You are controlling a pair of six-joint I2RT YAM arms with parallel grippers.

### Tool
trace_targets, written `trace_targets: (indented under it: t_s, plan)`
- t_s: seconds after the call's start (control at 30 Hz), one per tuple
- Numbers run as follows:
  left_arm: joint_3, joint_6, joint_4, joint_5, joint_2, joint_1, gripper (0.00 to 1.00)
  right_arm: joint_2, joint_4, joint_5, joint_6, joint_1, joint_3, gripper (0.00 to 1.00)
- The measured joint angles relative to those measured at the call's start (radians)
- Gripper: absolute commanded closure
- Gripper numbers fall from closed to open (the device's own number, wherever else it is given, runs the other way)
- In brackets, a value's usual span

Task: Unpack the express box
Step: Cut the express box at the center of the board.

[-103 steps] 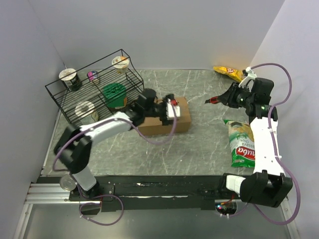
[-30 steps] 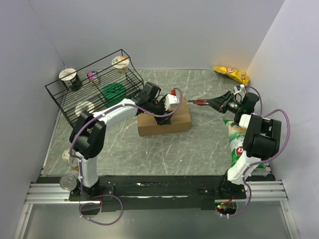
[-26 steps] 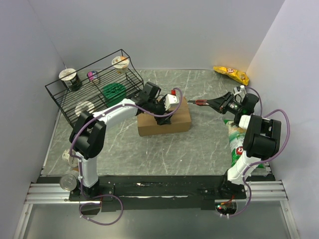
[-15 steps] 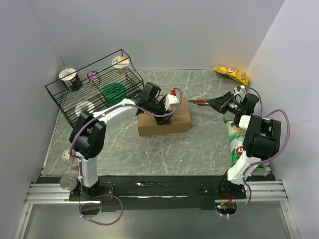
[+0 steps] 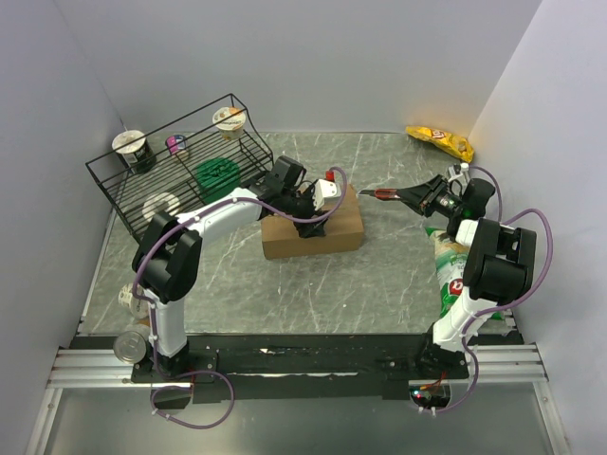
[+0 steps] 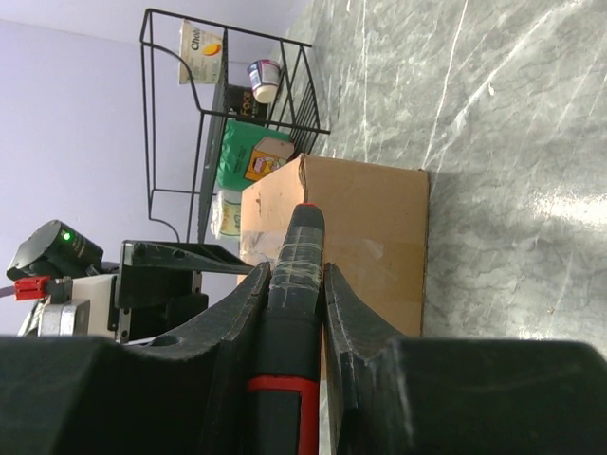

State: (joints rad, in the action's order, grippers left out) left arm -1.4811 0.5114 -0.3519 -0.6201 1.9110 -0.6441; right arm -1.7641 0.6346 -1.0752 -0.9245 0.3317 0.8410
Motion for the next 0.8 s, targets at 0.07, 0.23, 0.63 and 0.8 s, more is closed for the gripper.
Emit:
trace_targets:
  t_s: [0.07,0.23,0.63,0.8]
  plan:
    - [0.000,0.000,0.000,0.000,0.000,0.000,0.30,0.000,0.000,-0.001,0.001,0.000,0.000,1.00]
    - [0.000,0.000,-0.001,0.000,0.000,0.000,0.30,0.000,-0.002,-0.008,0.003,0.000,0.000,1.00]
    - [0.000,0.000,-0.002,0.000,0.000,0.000,0.30,0.000,-0.014,-0.018,0.014,-0.009,0.000,1.00]
    - [0.000,0.000,-0.002,0.000,0.000,0.000,0.31,0.000,-0.027,-0.019,0.032,-0.013,0.000,1.00]
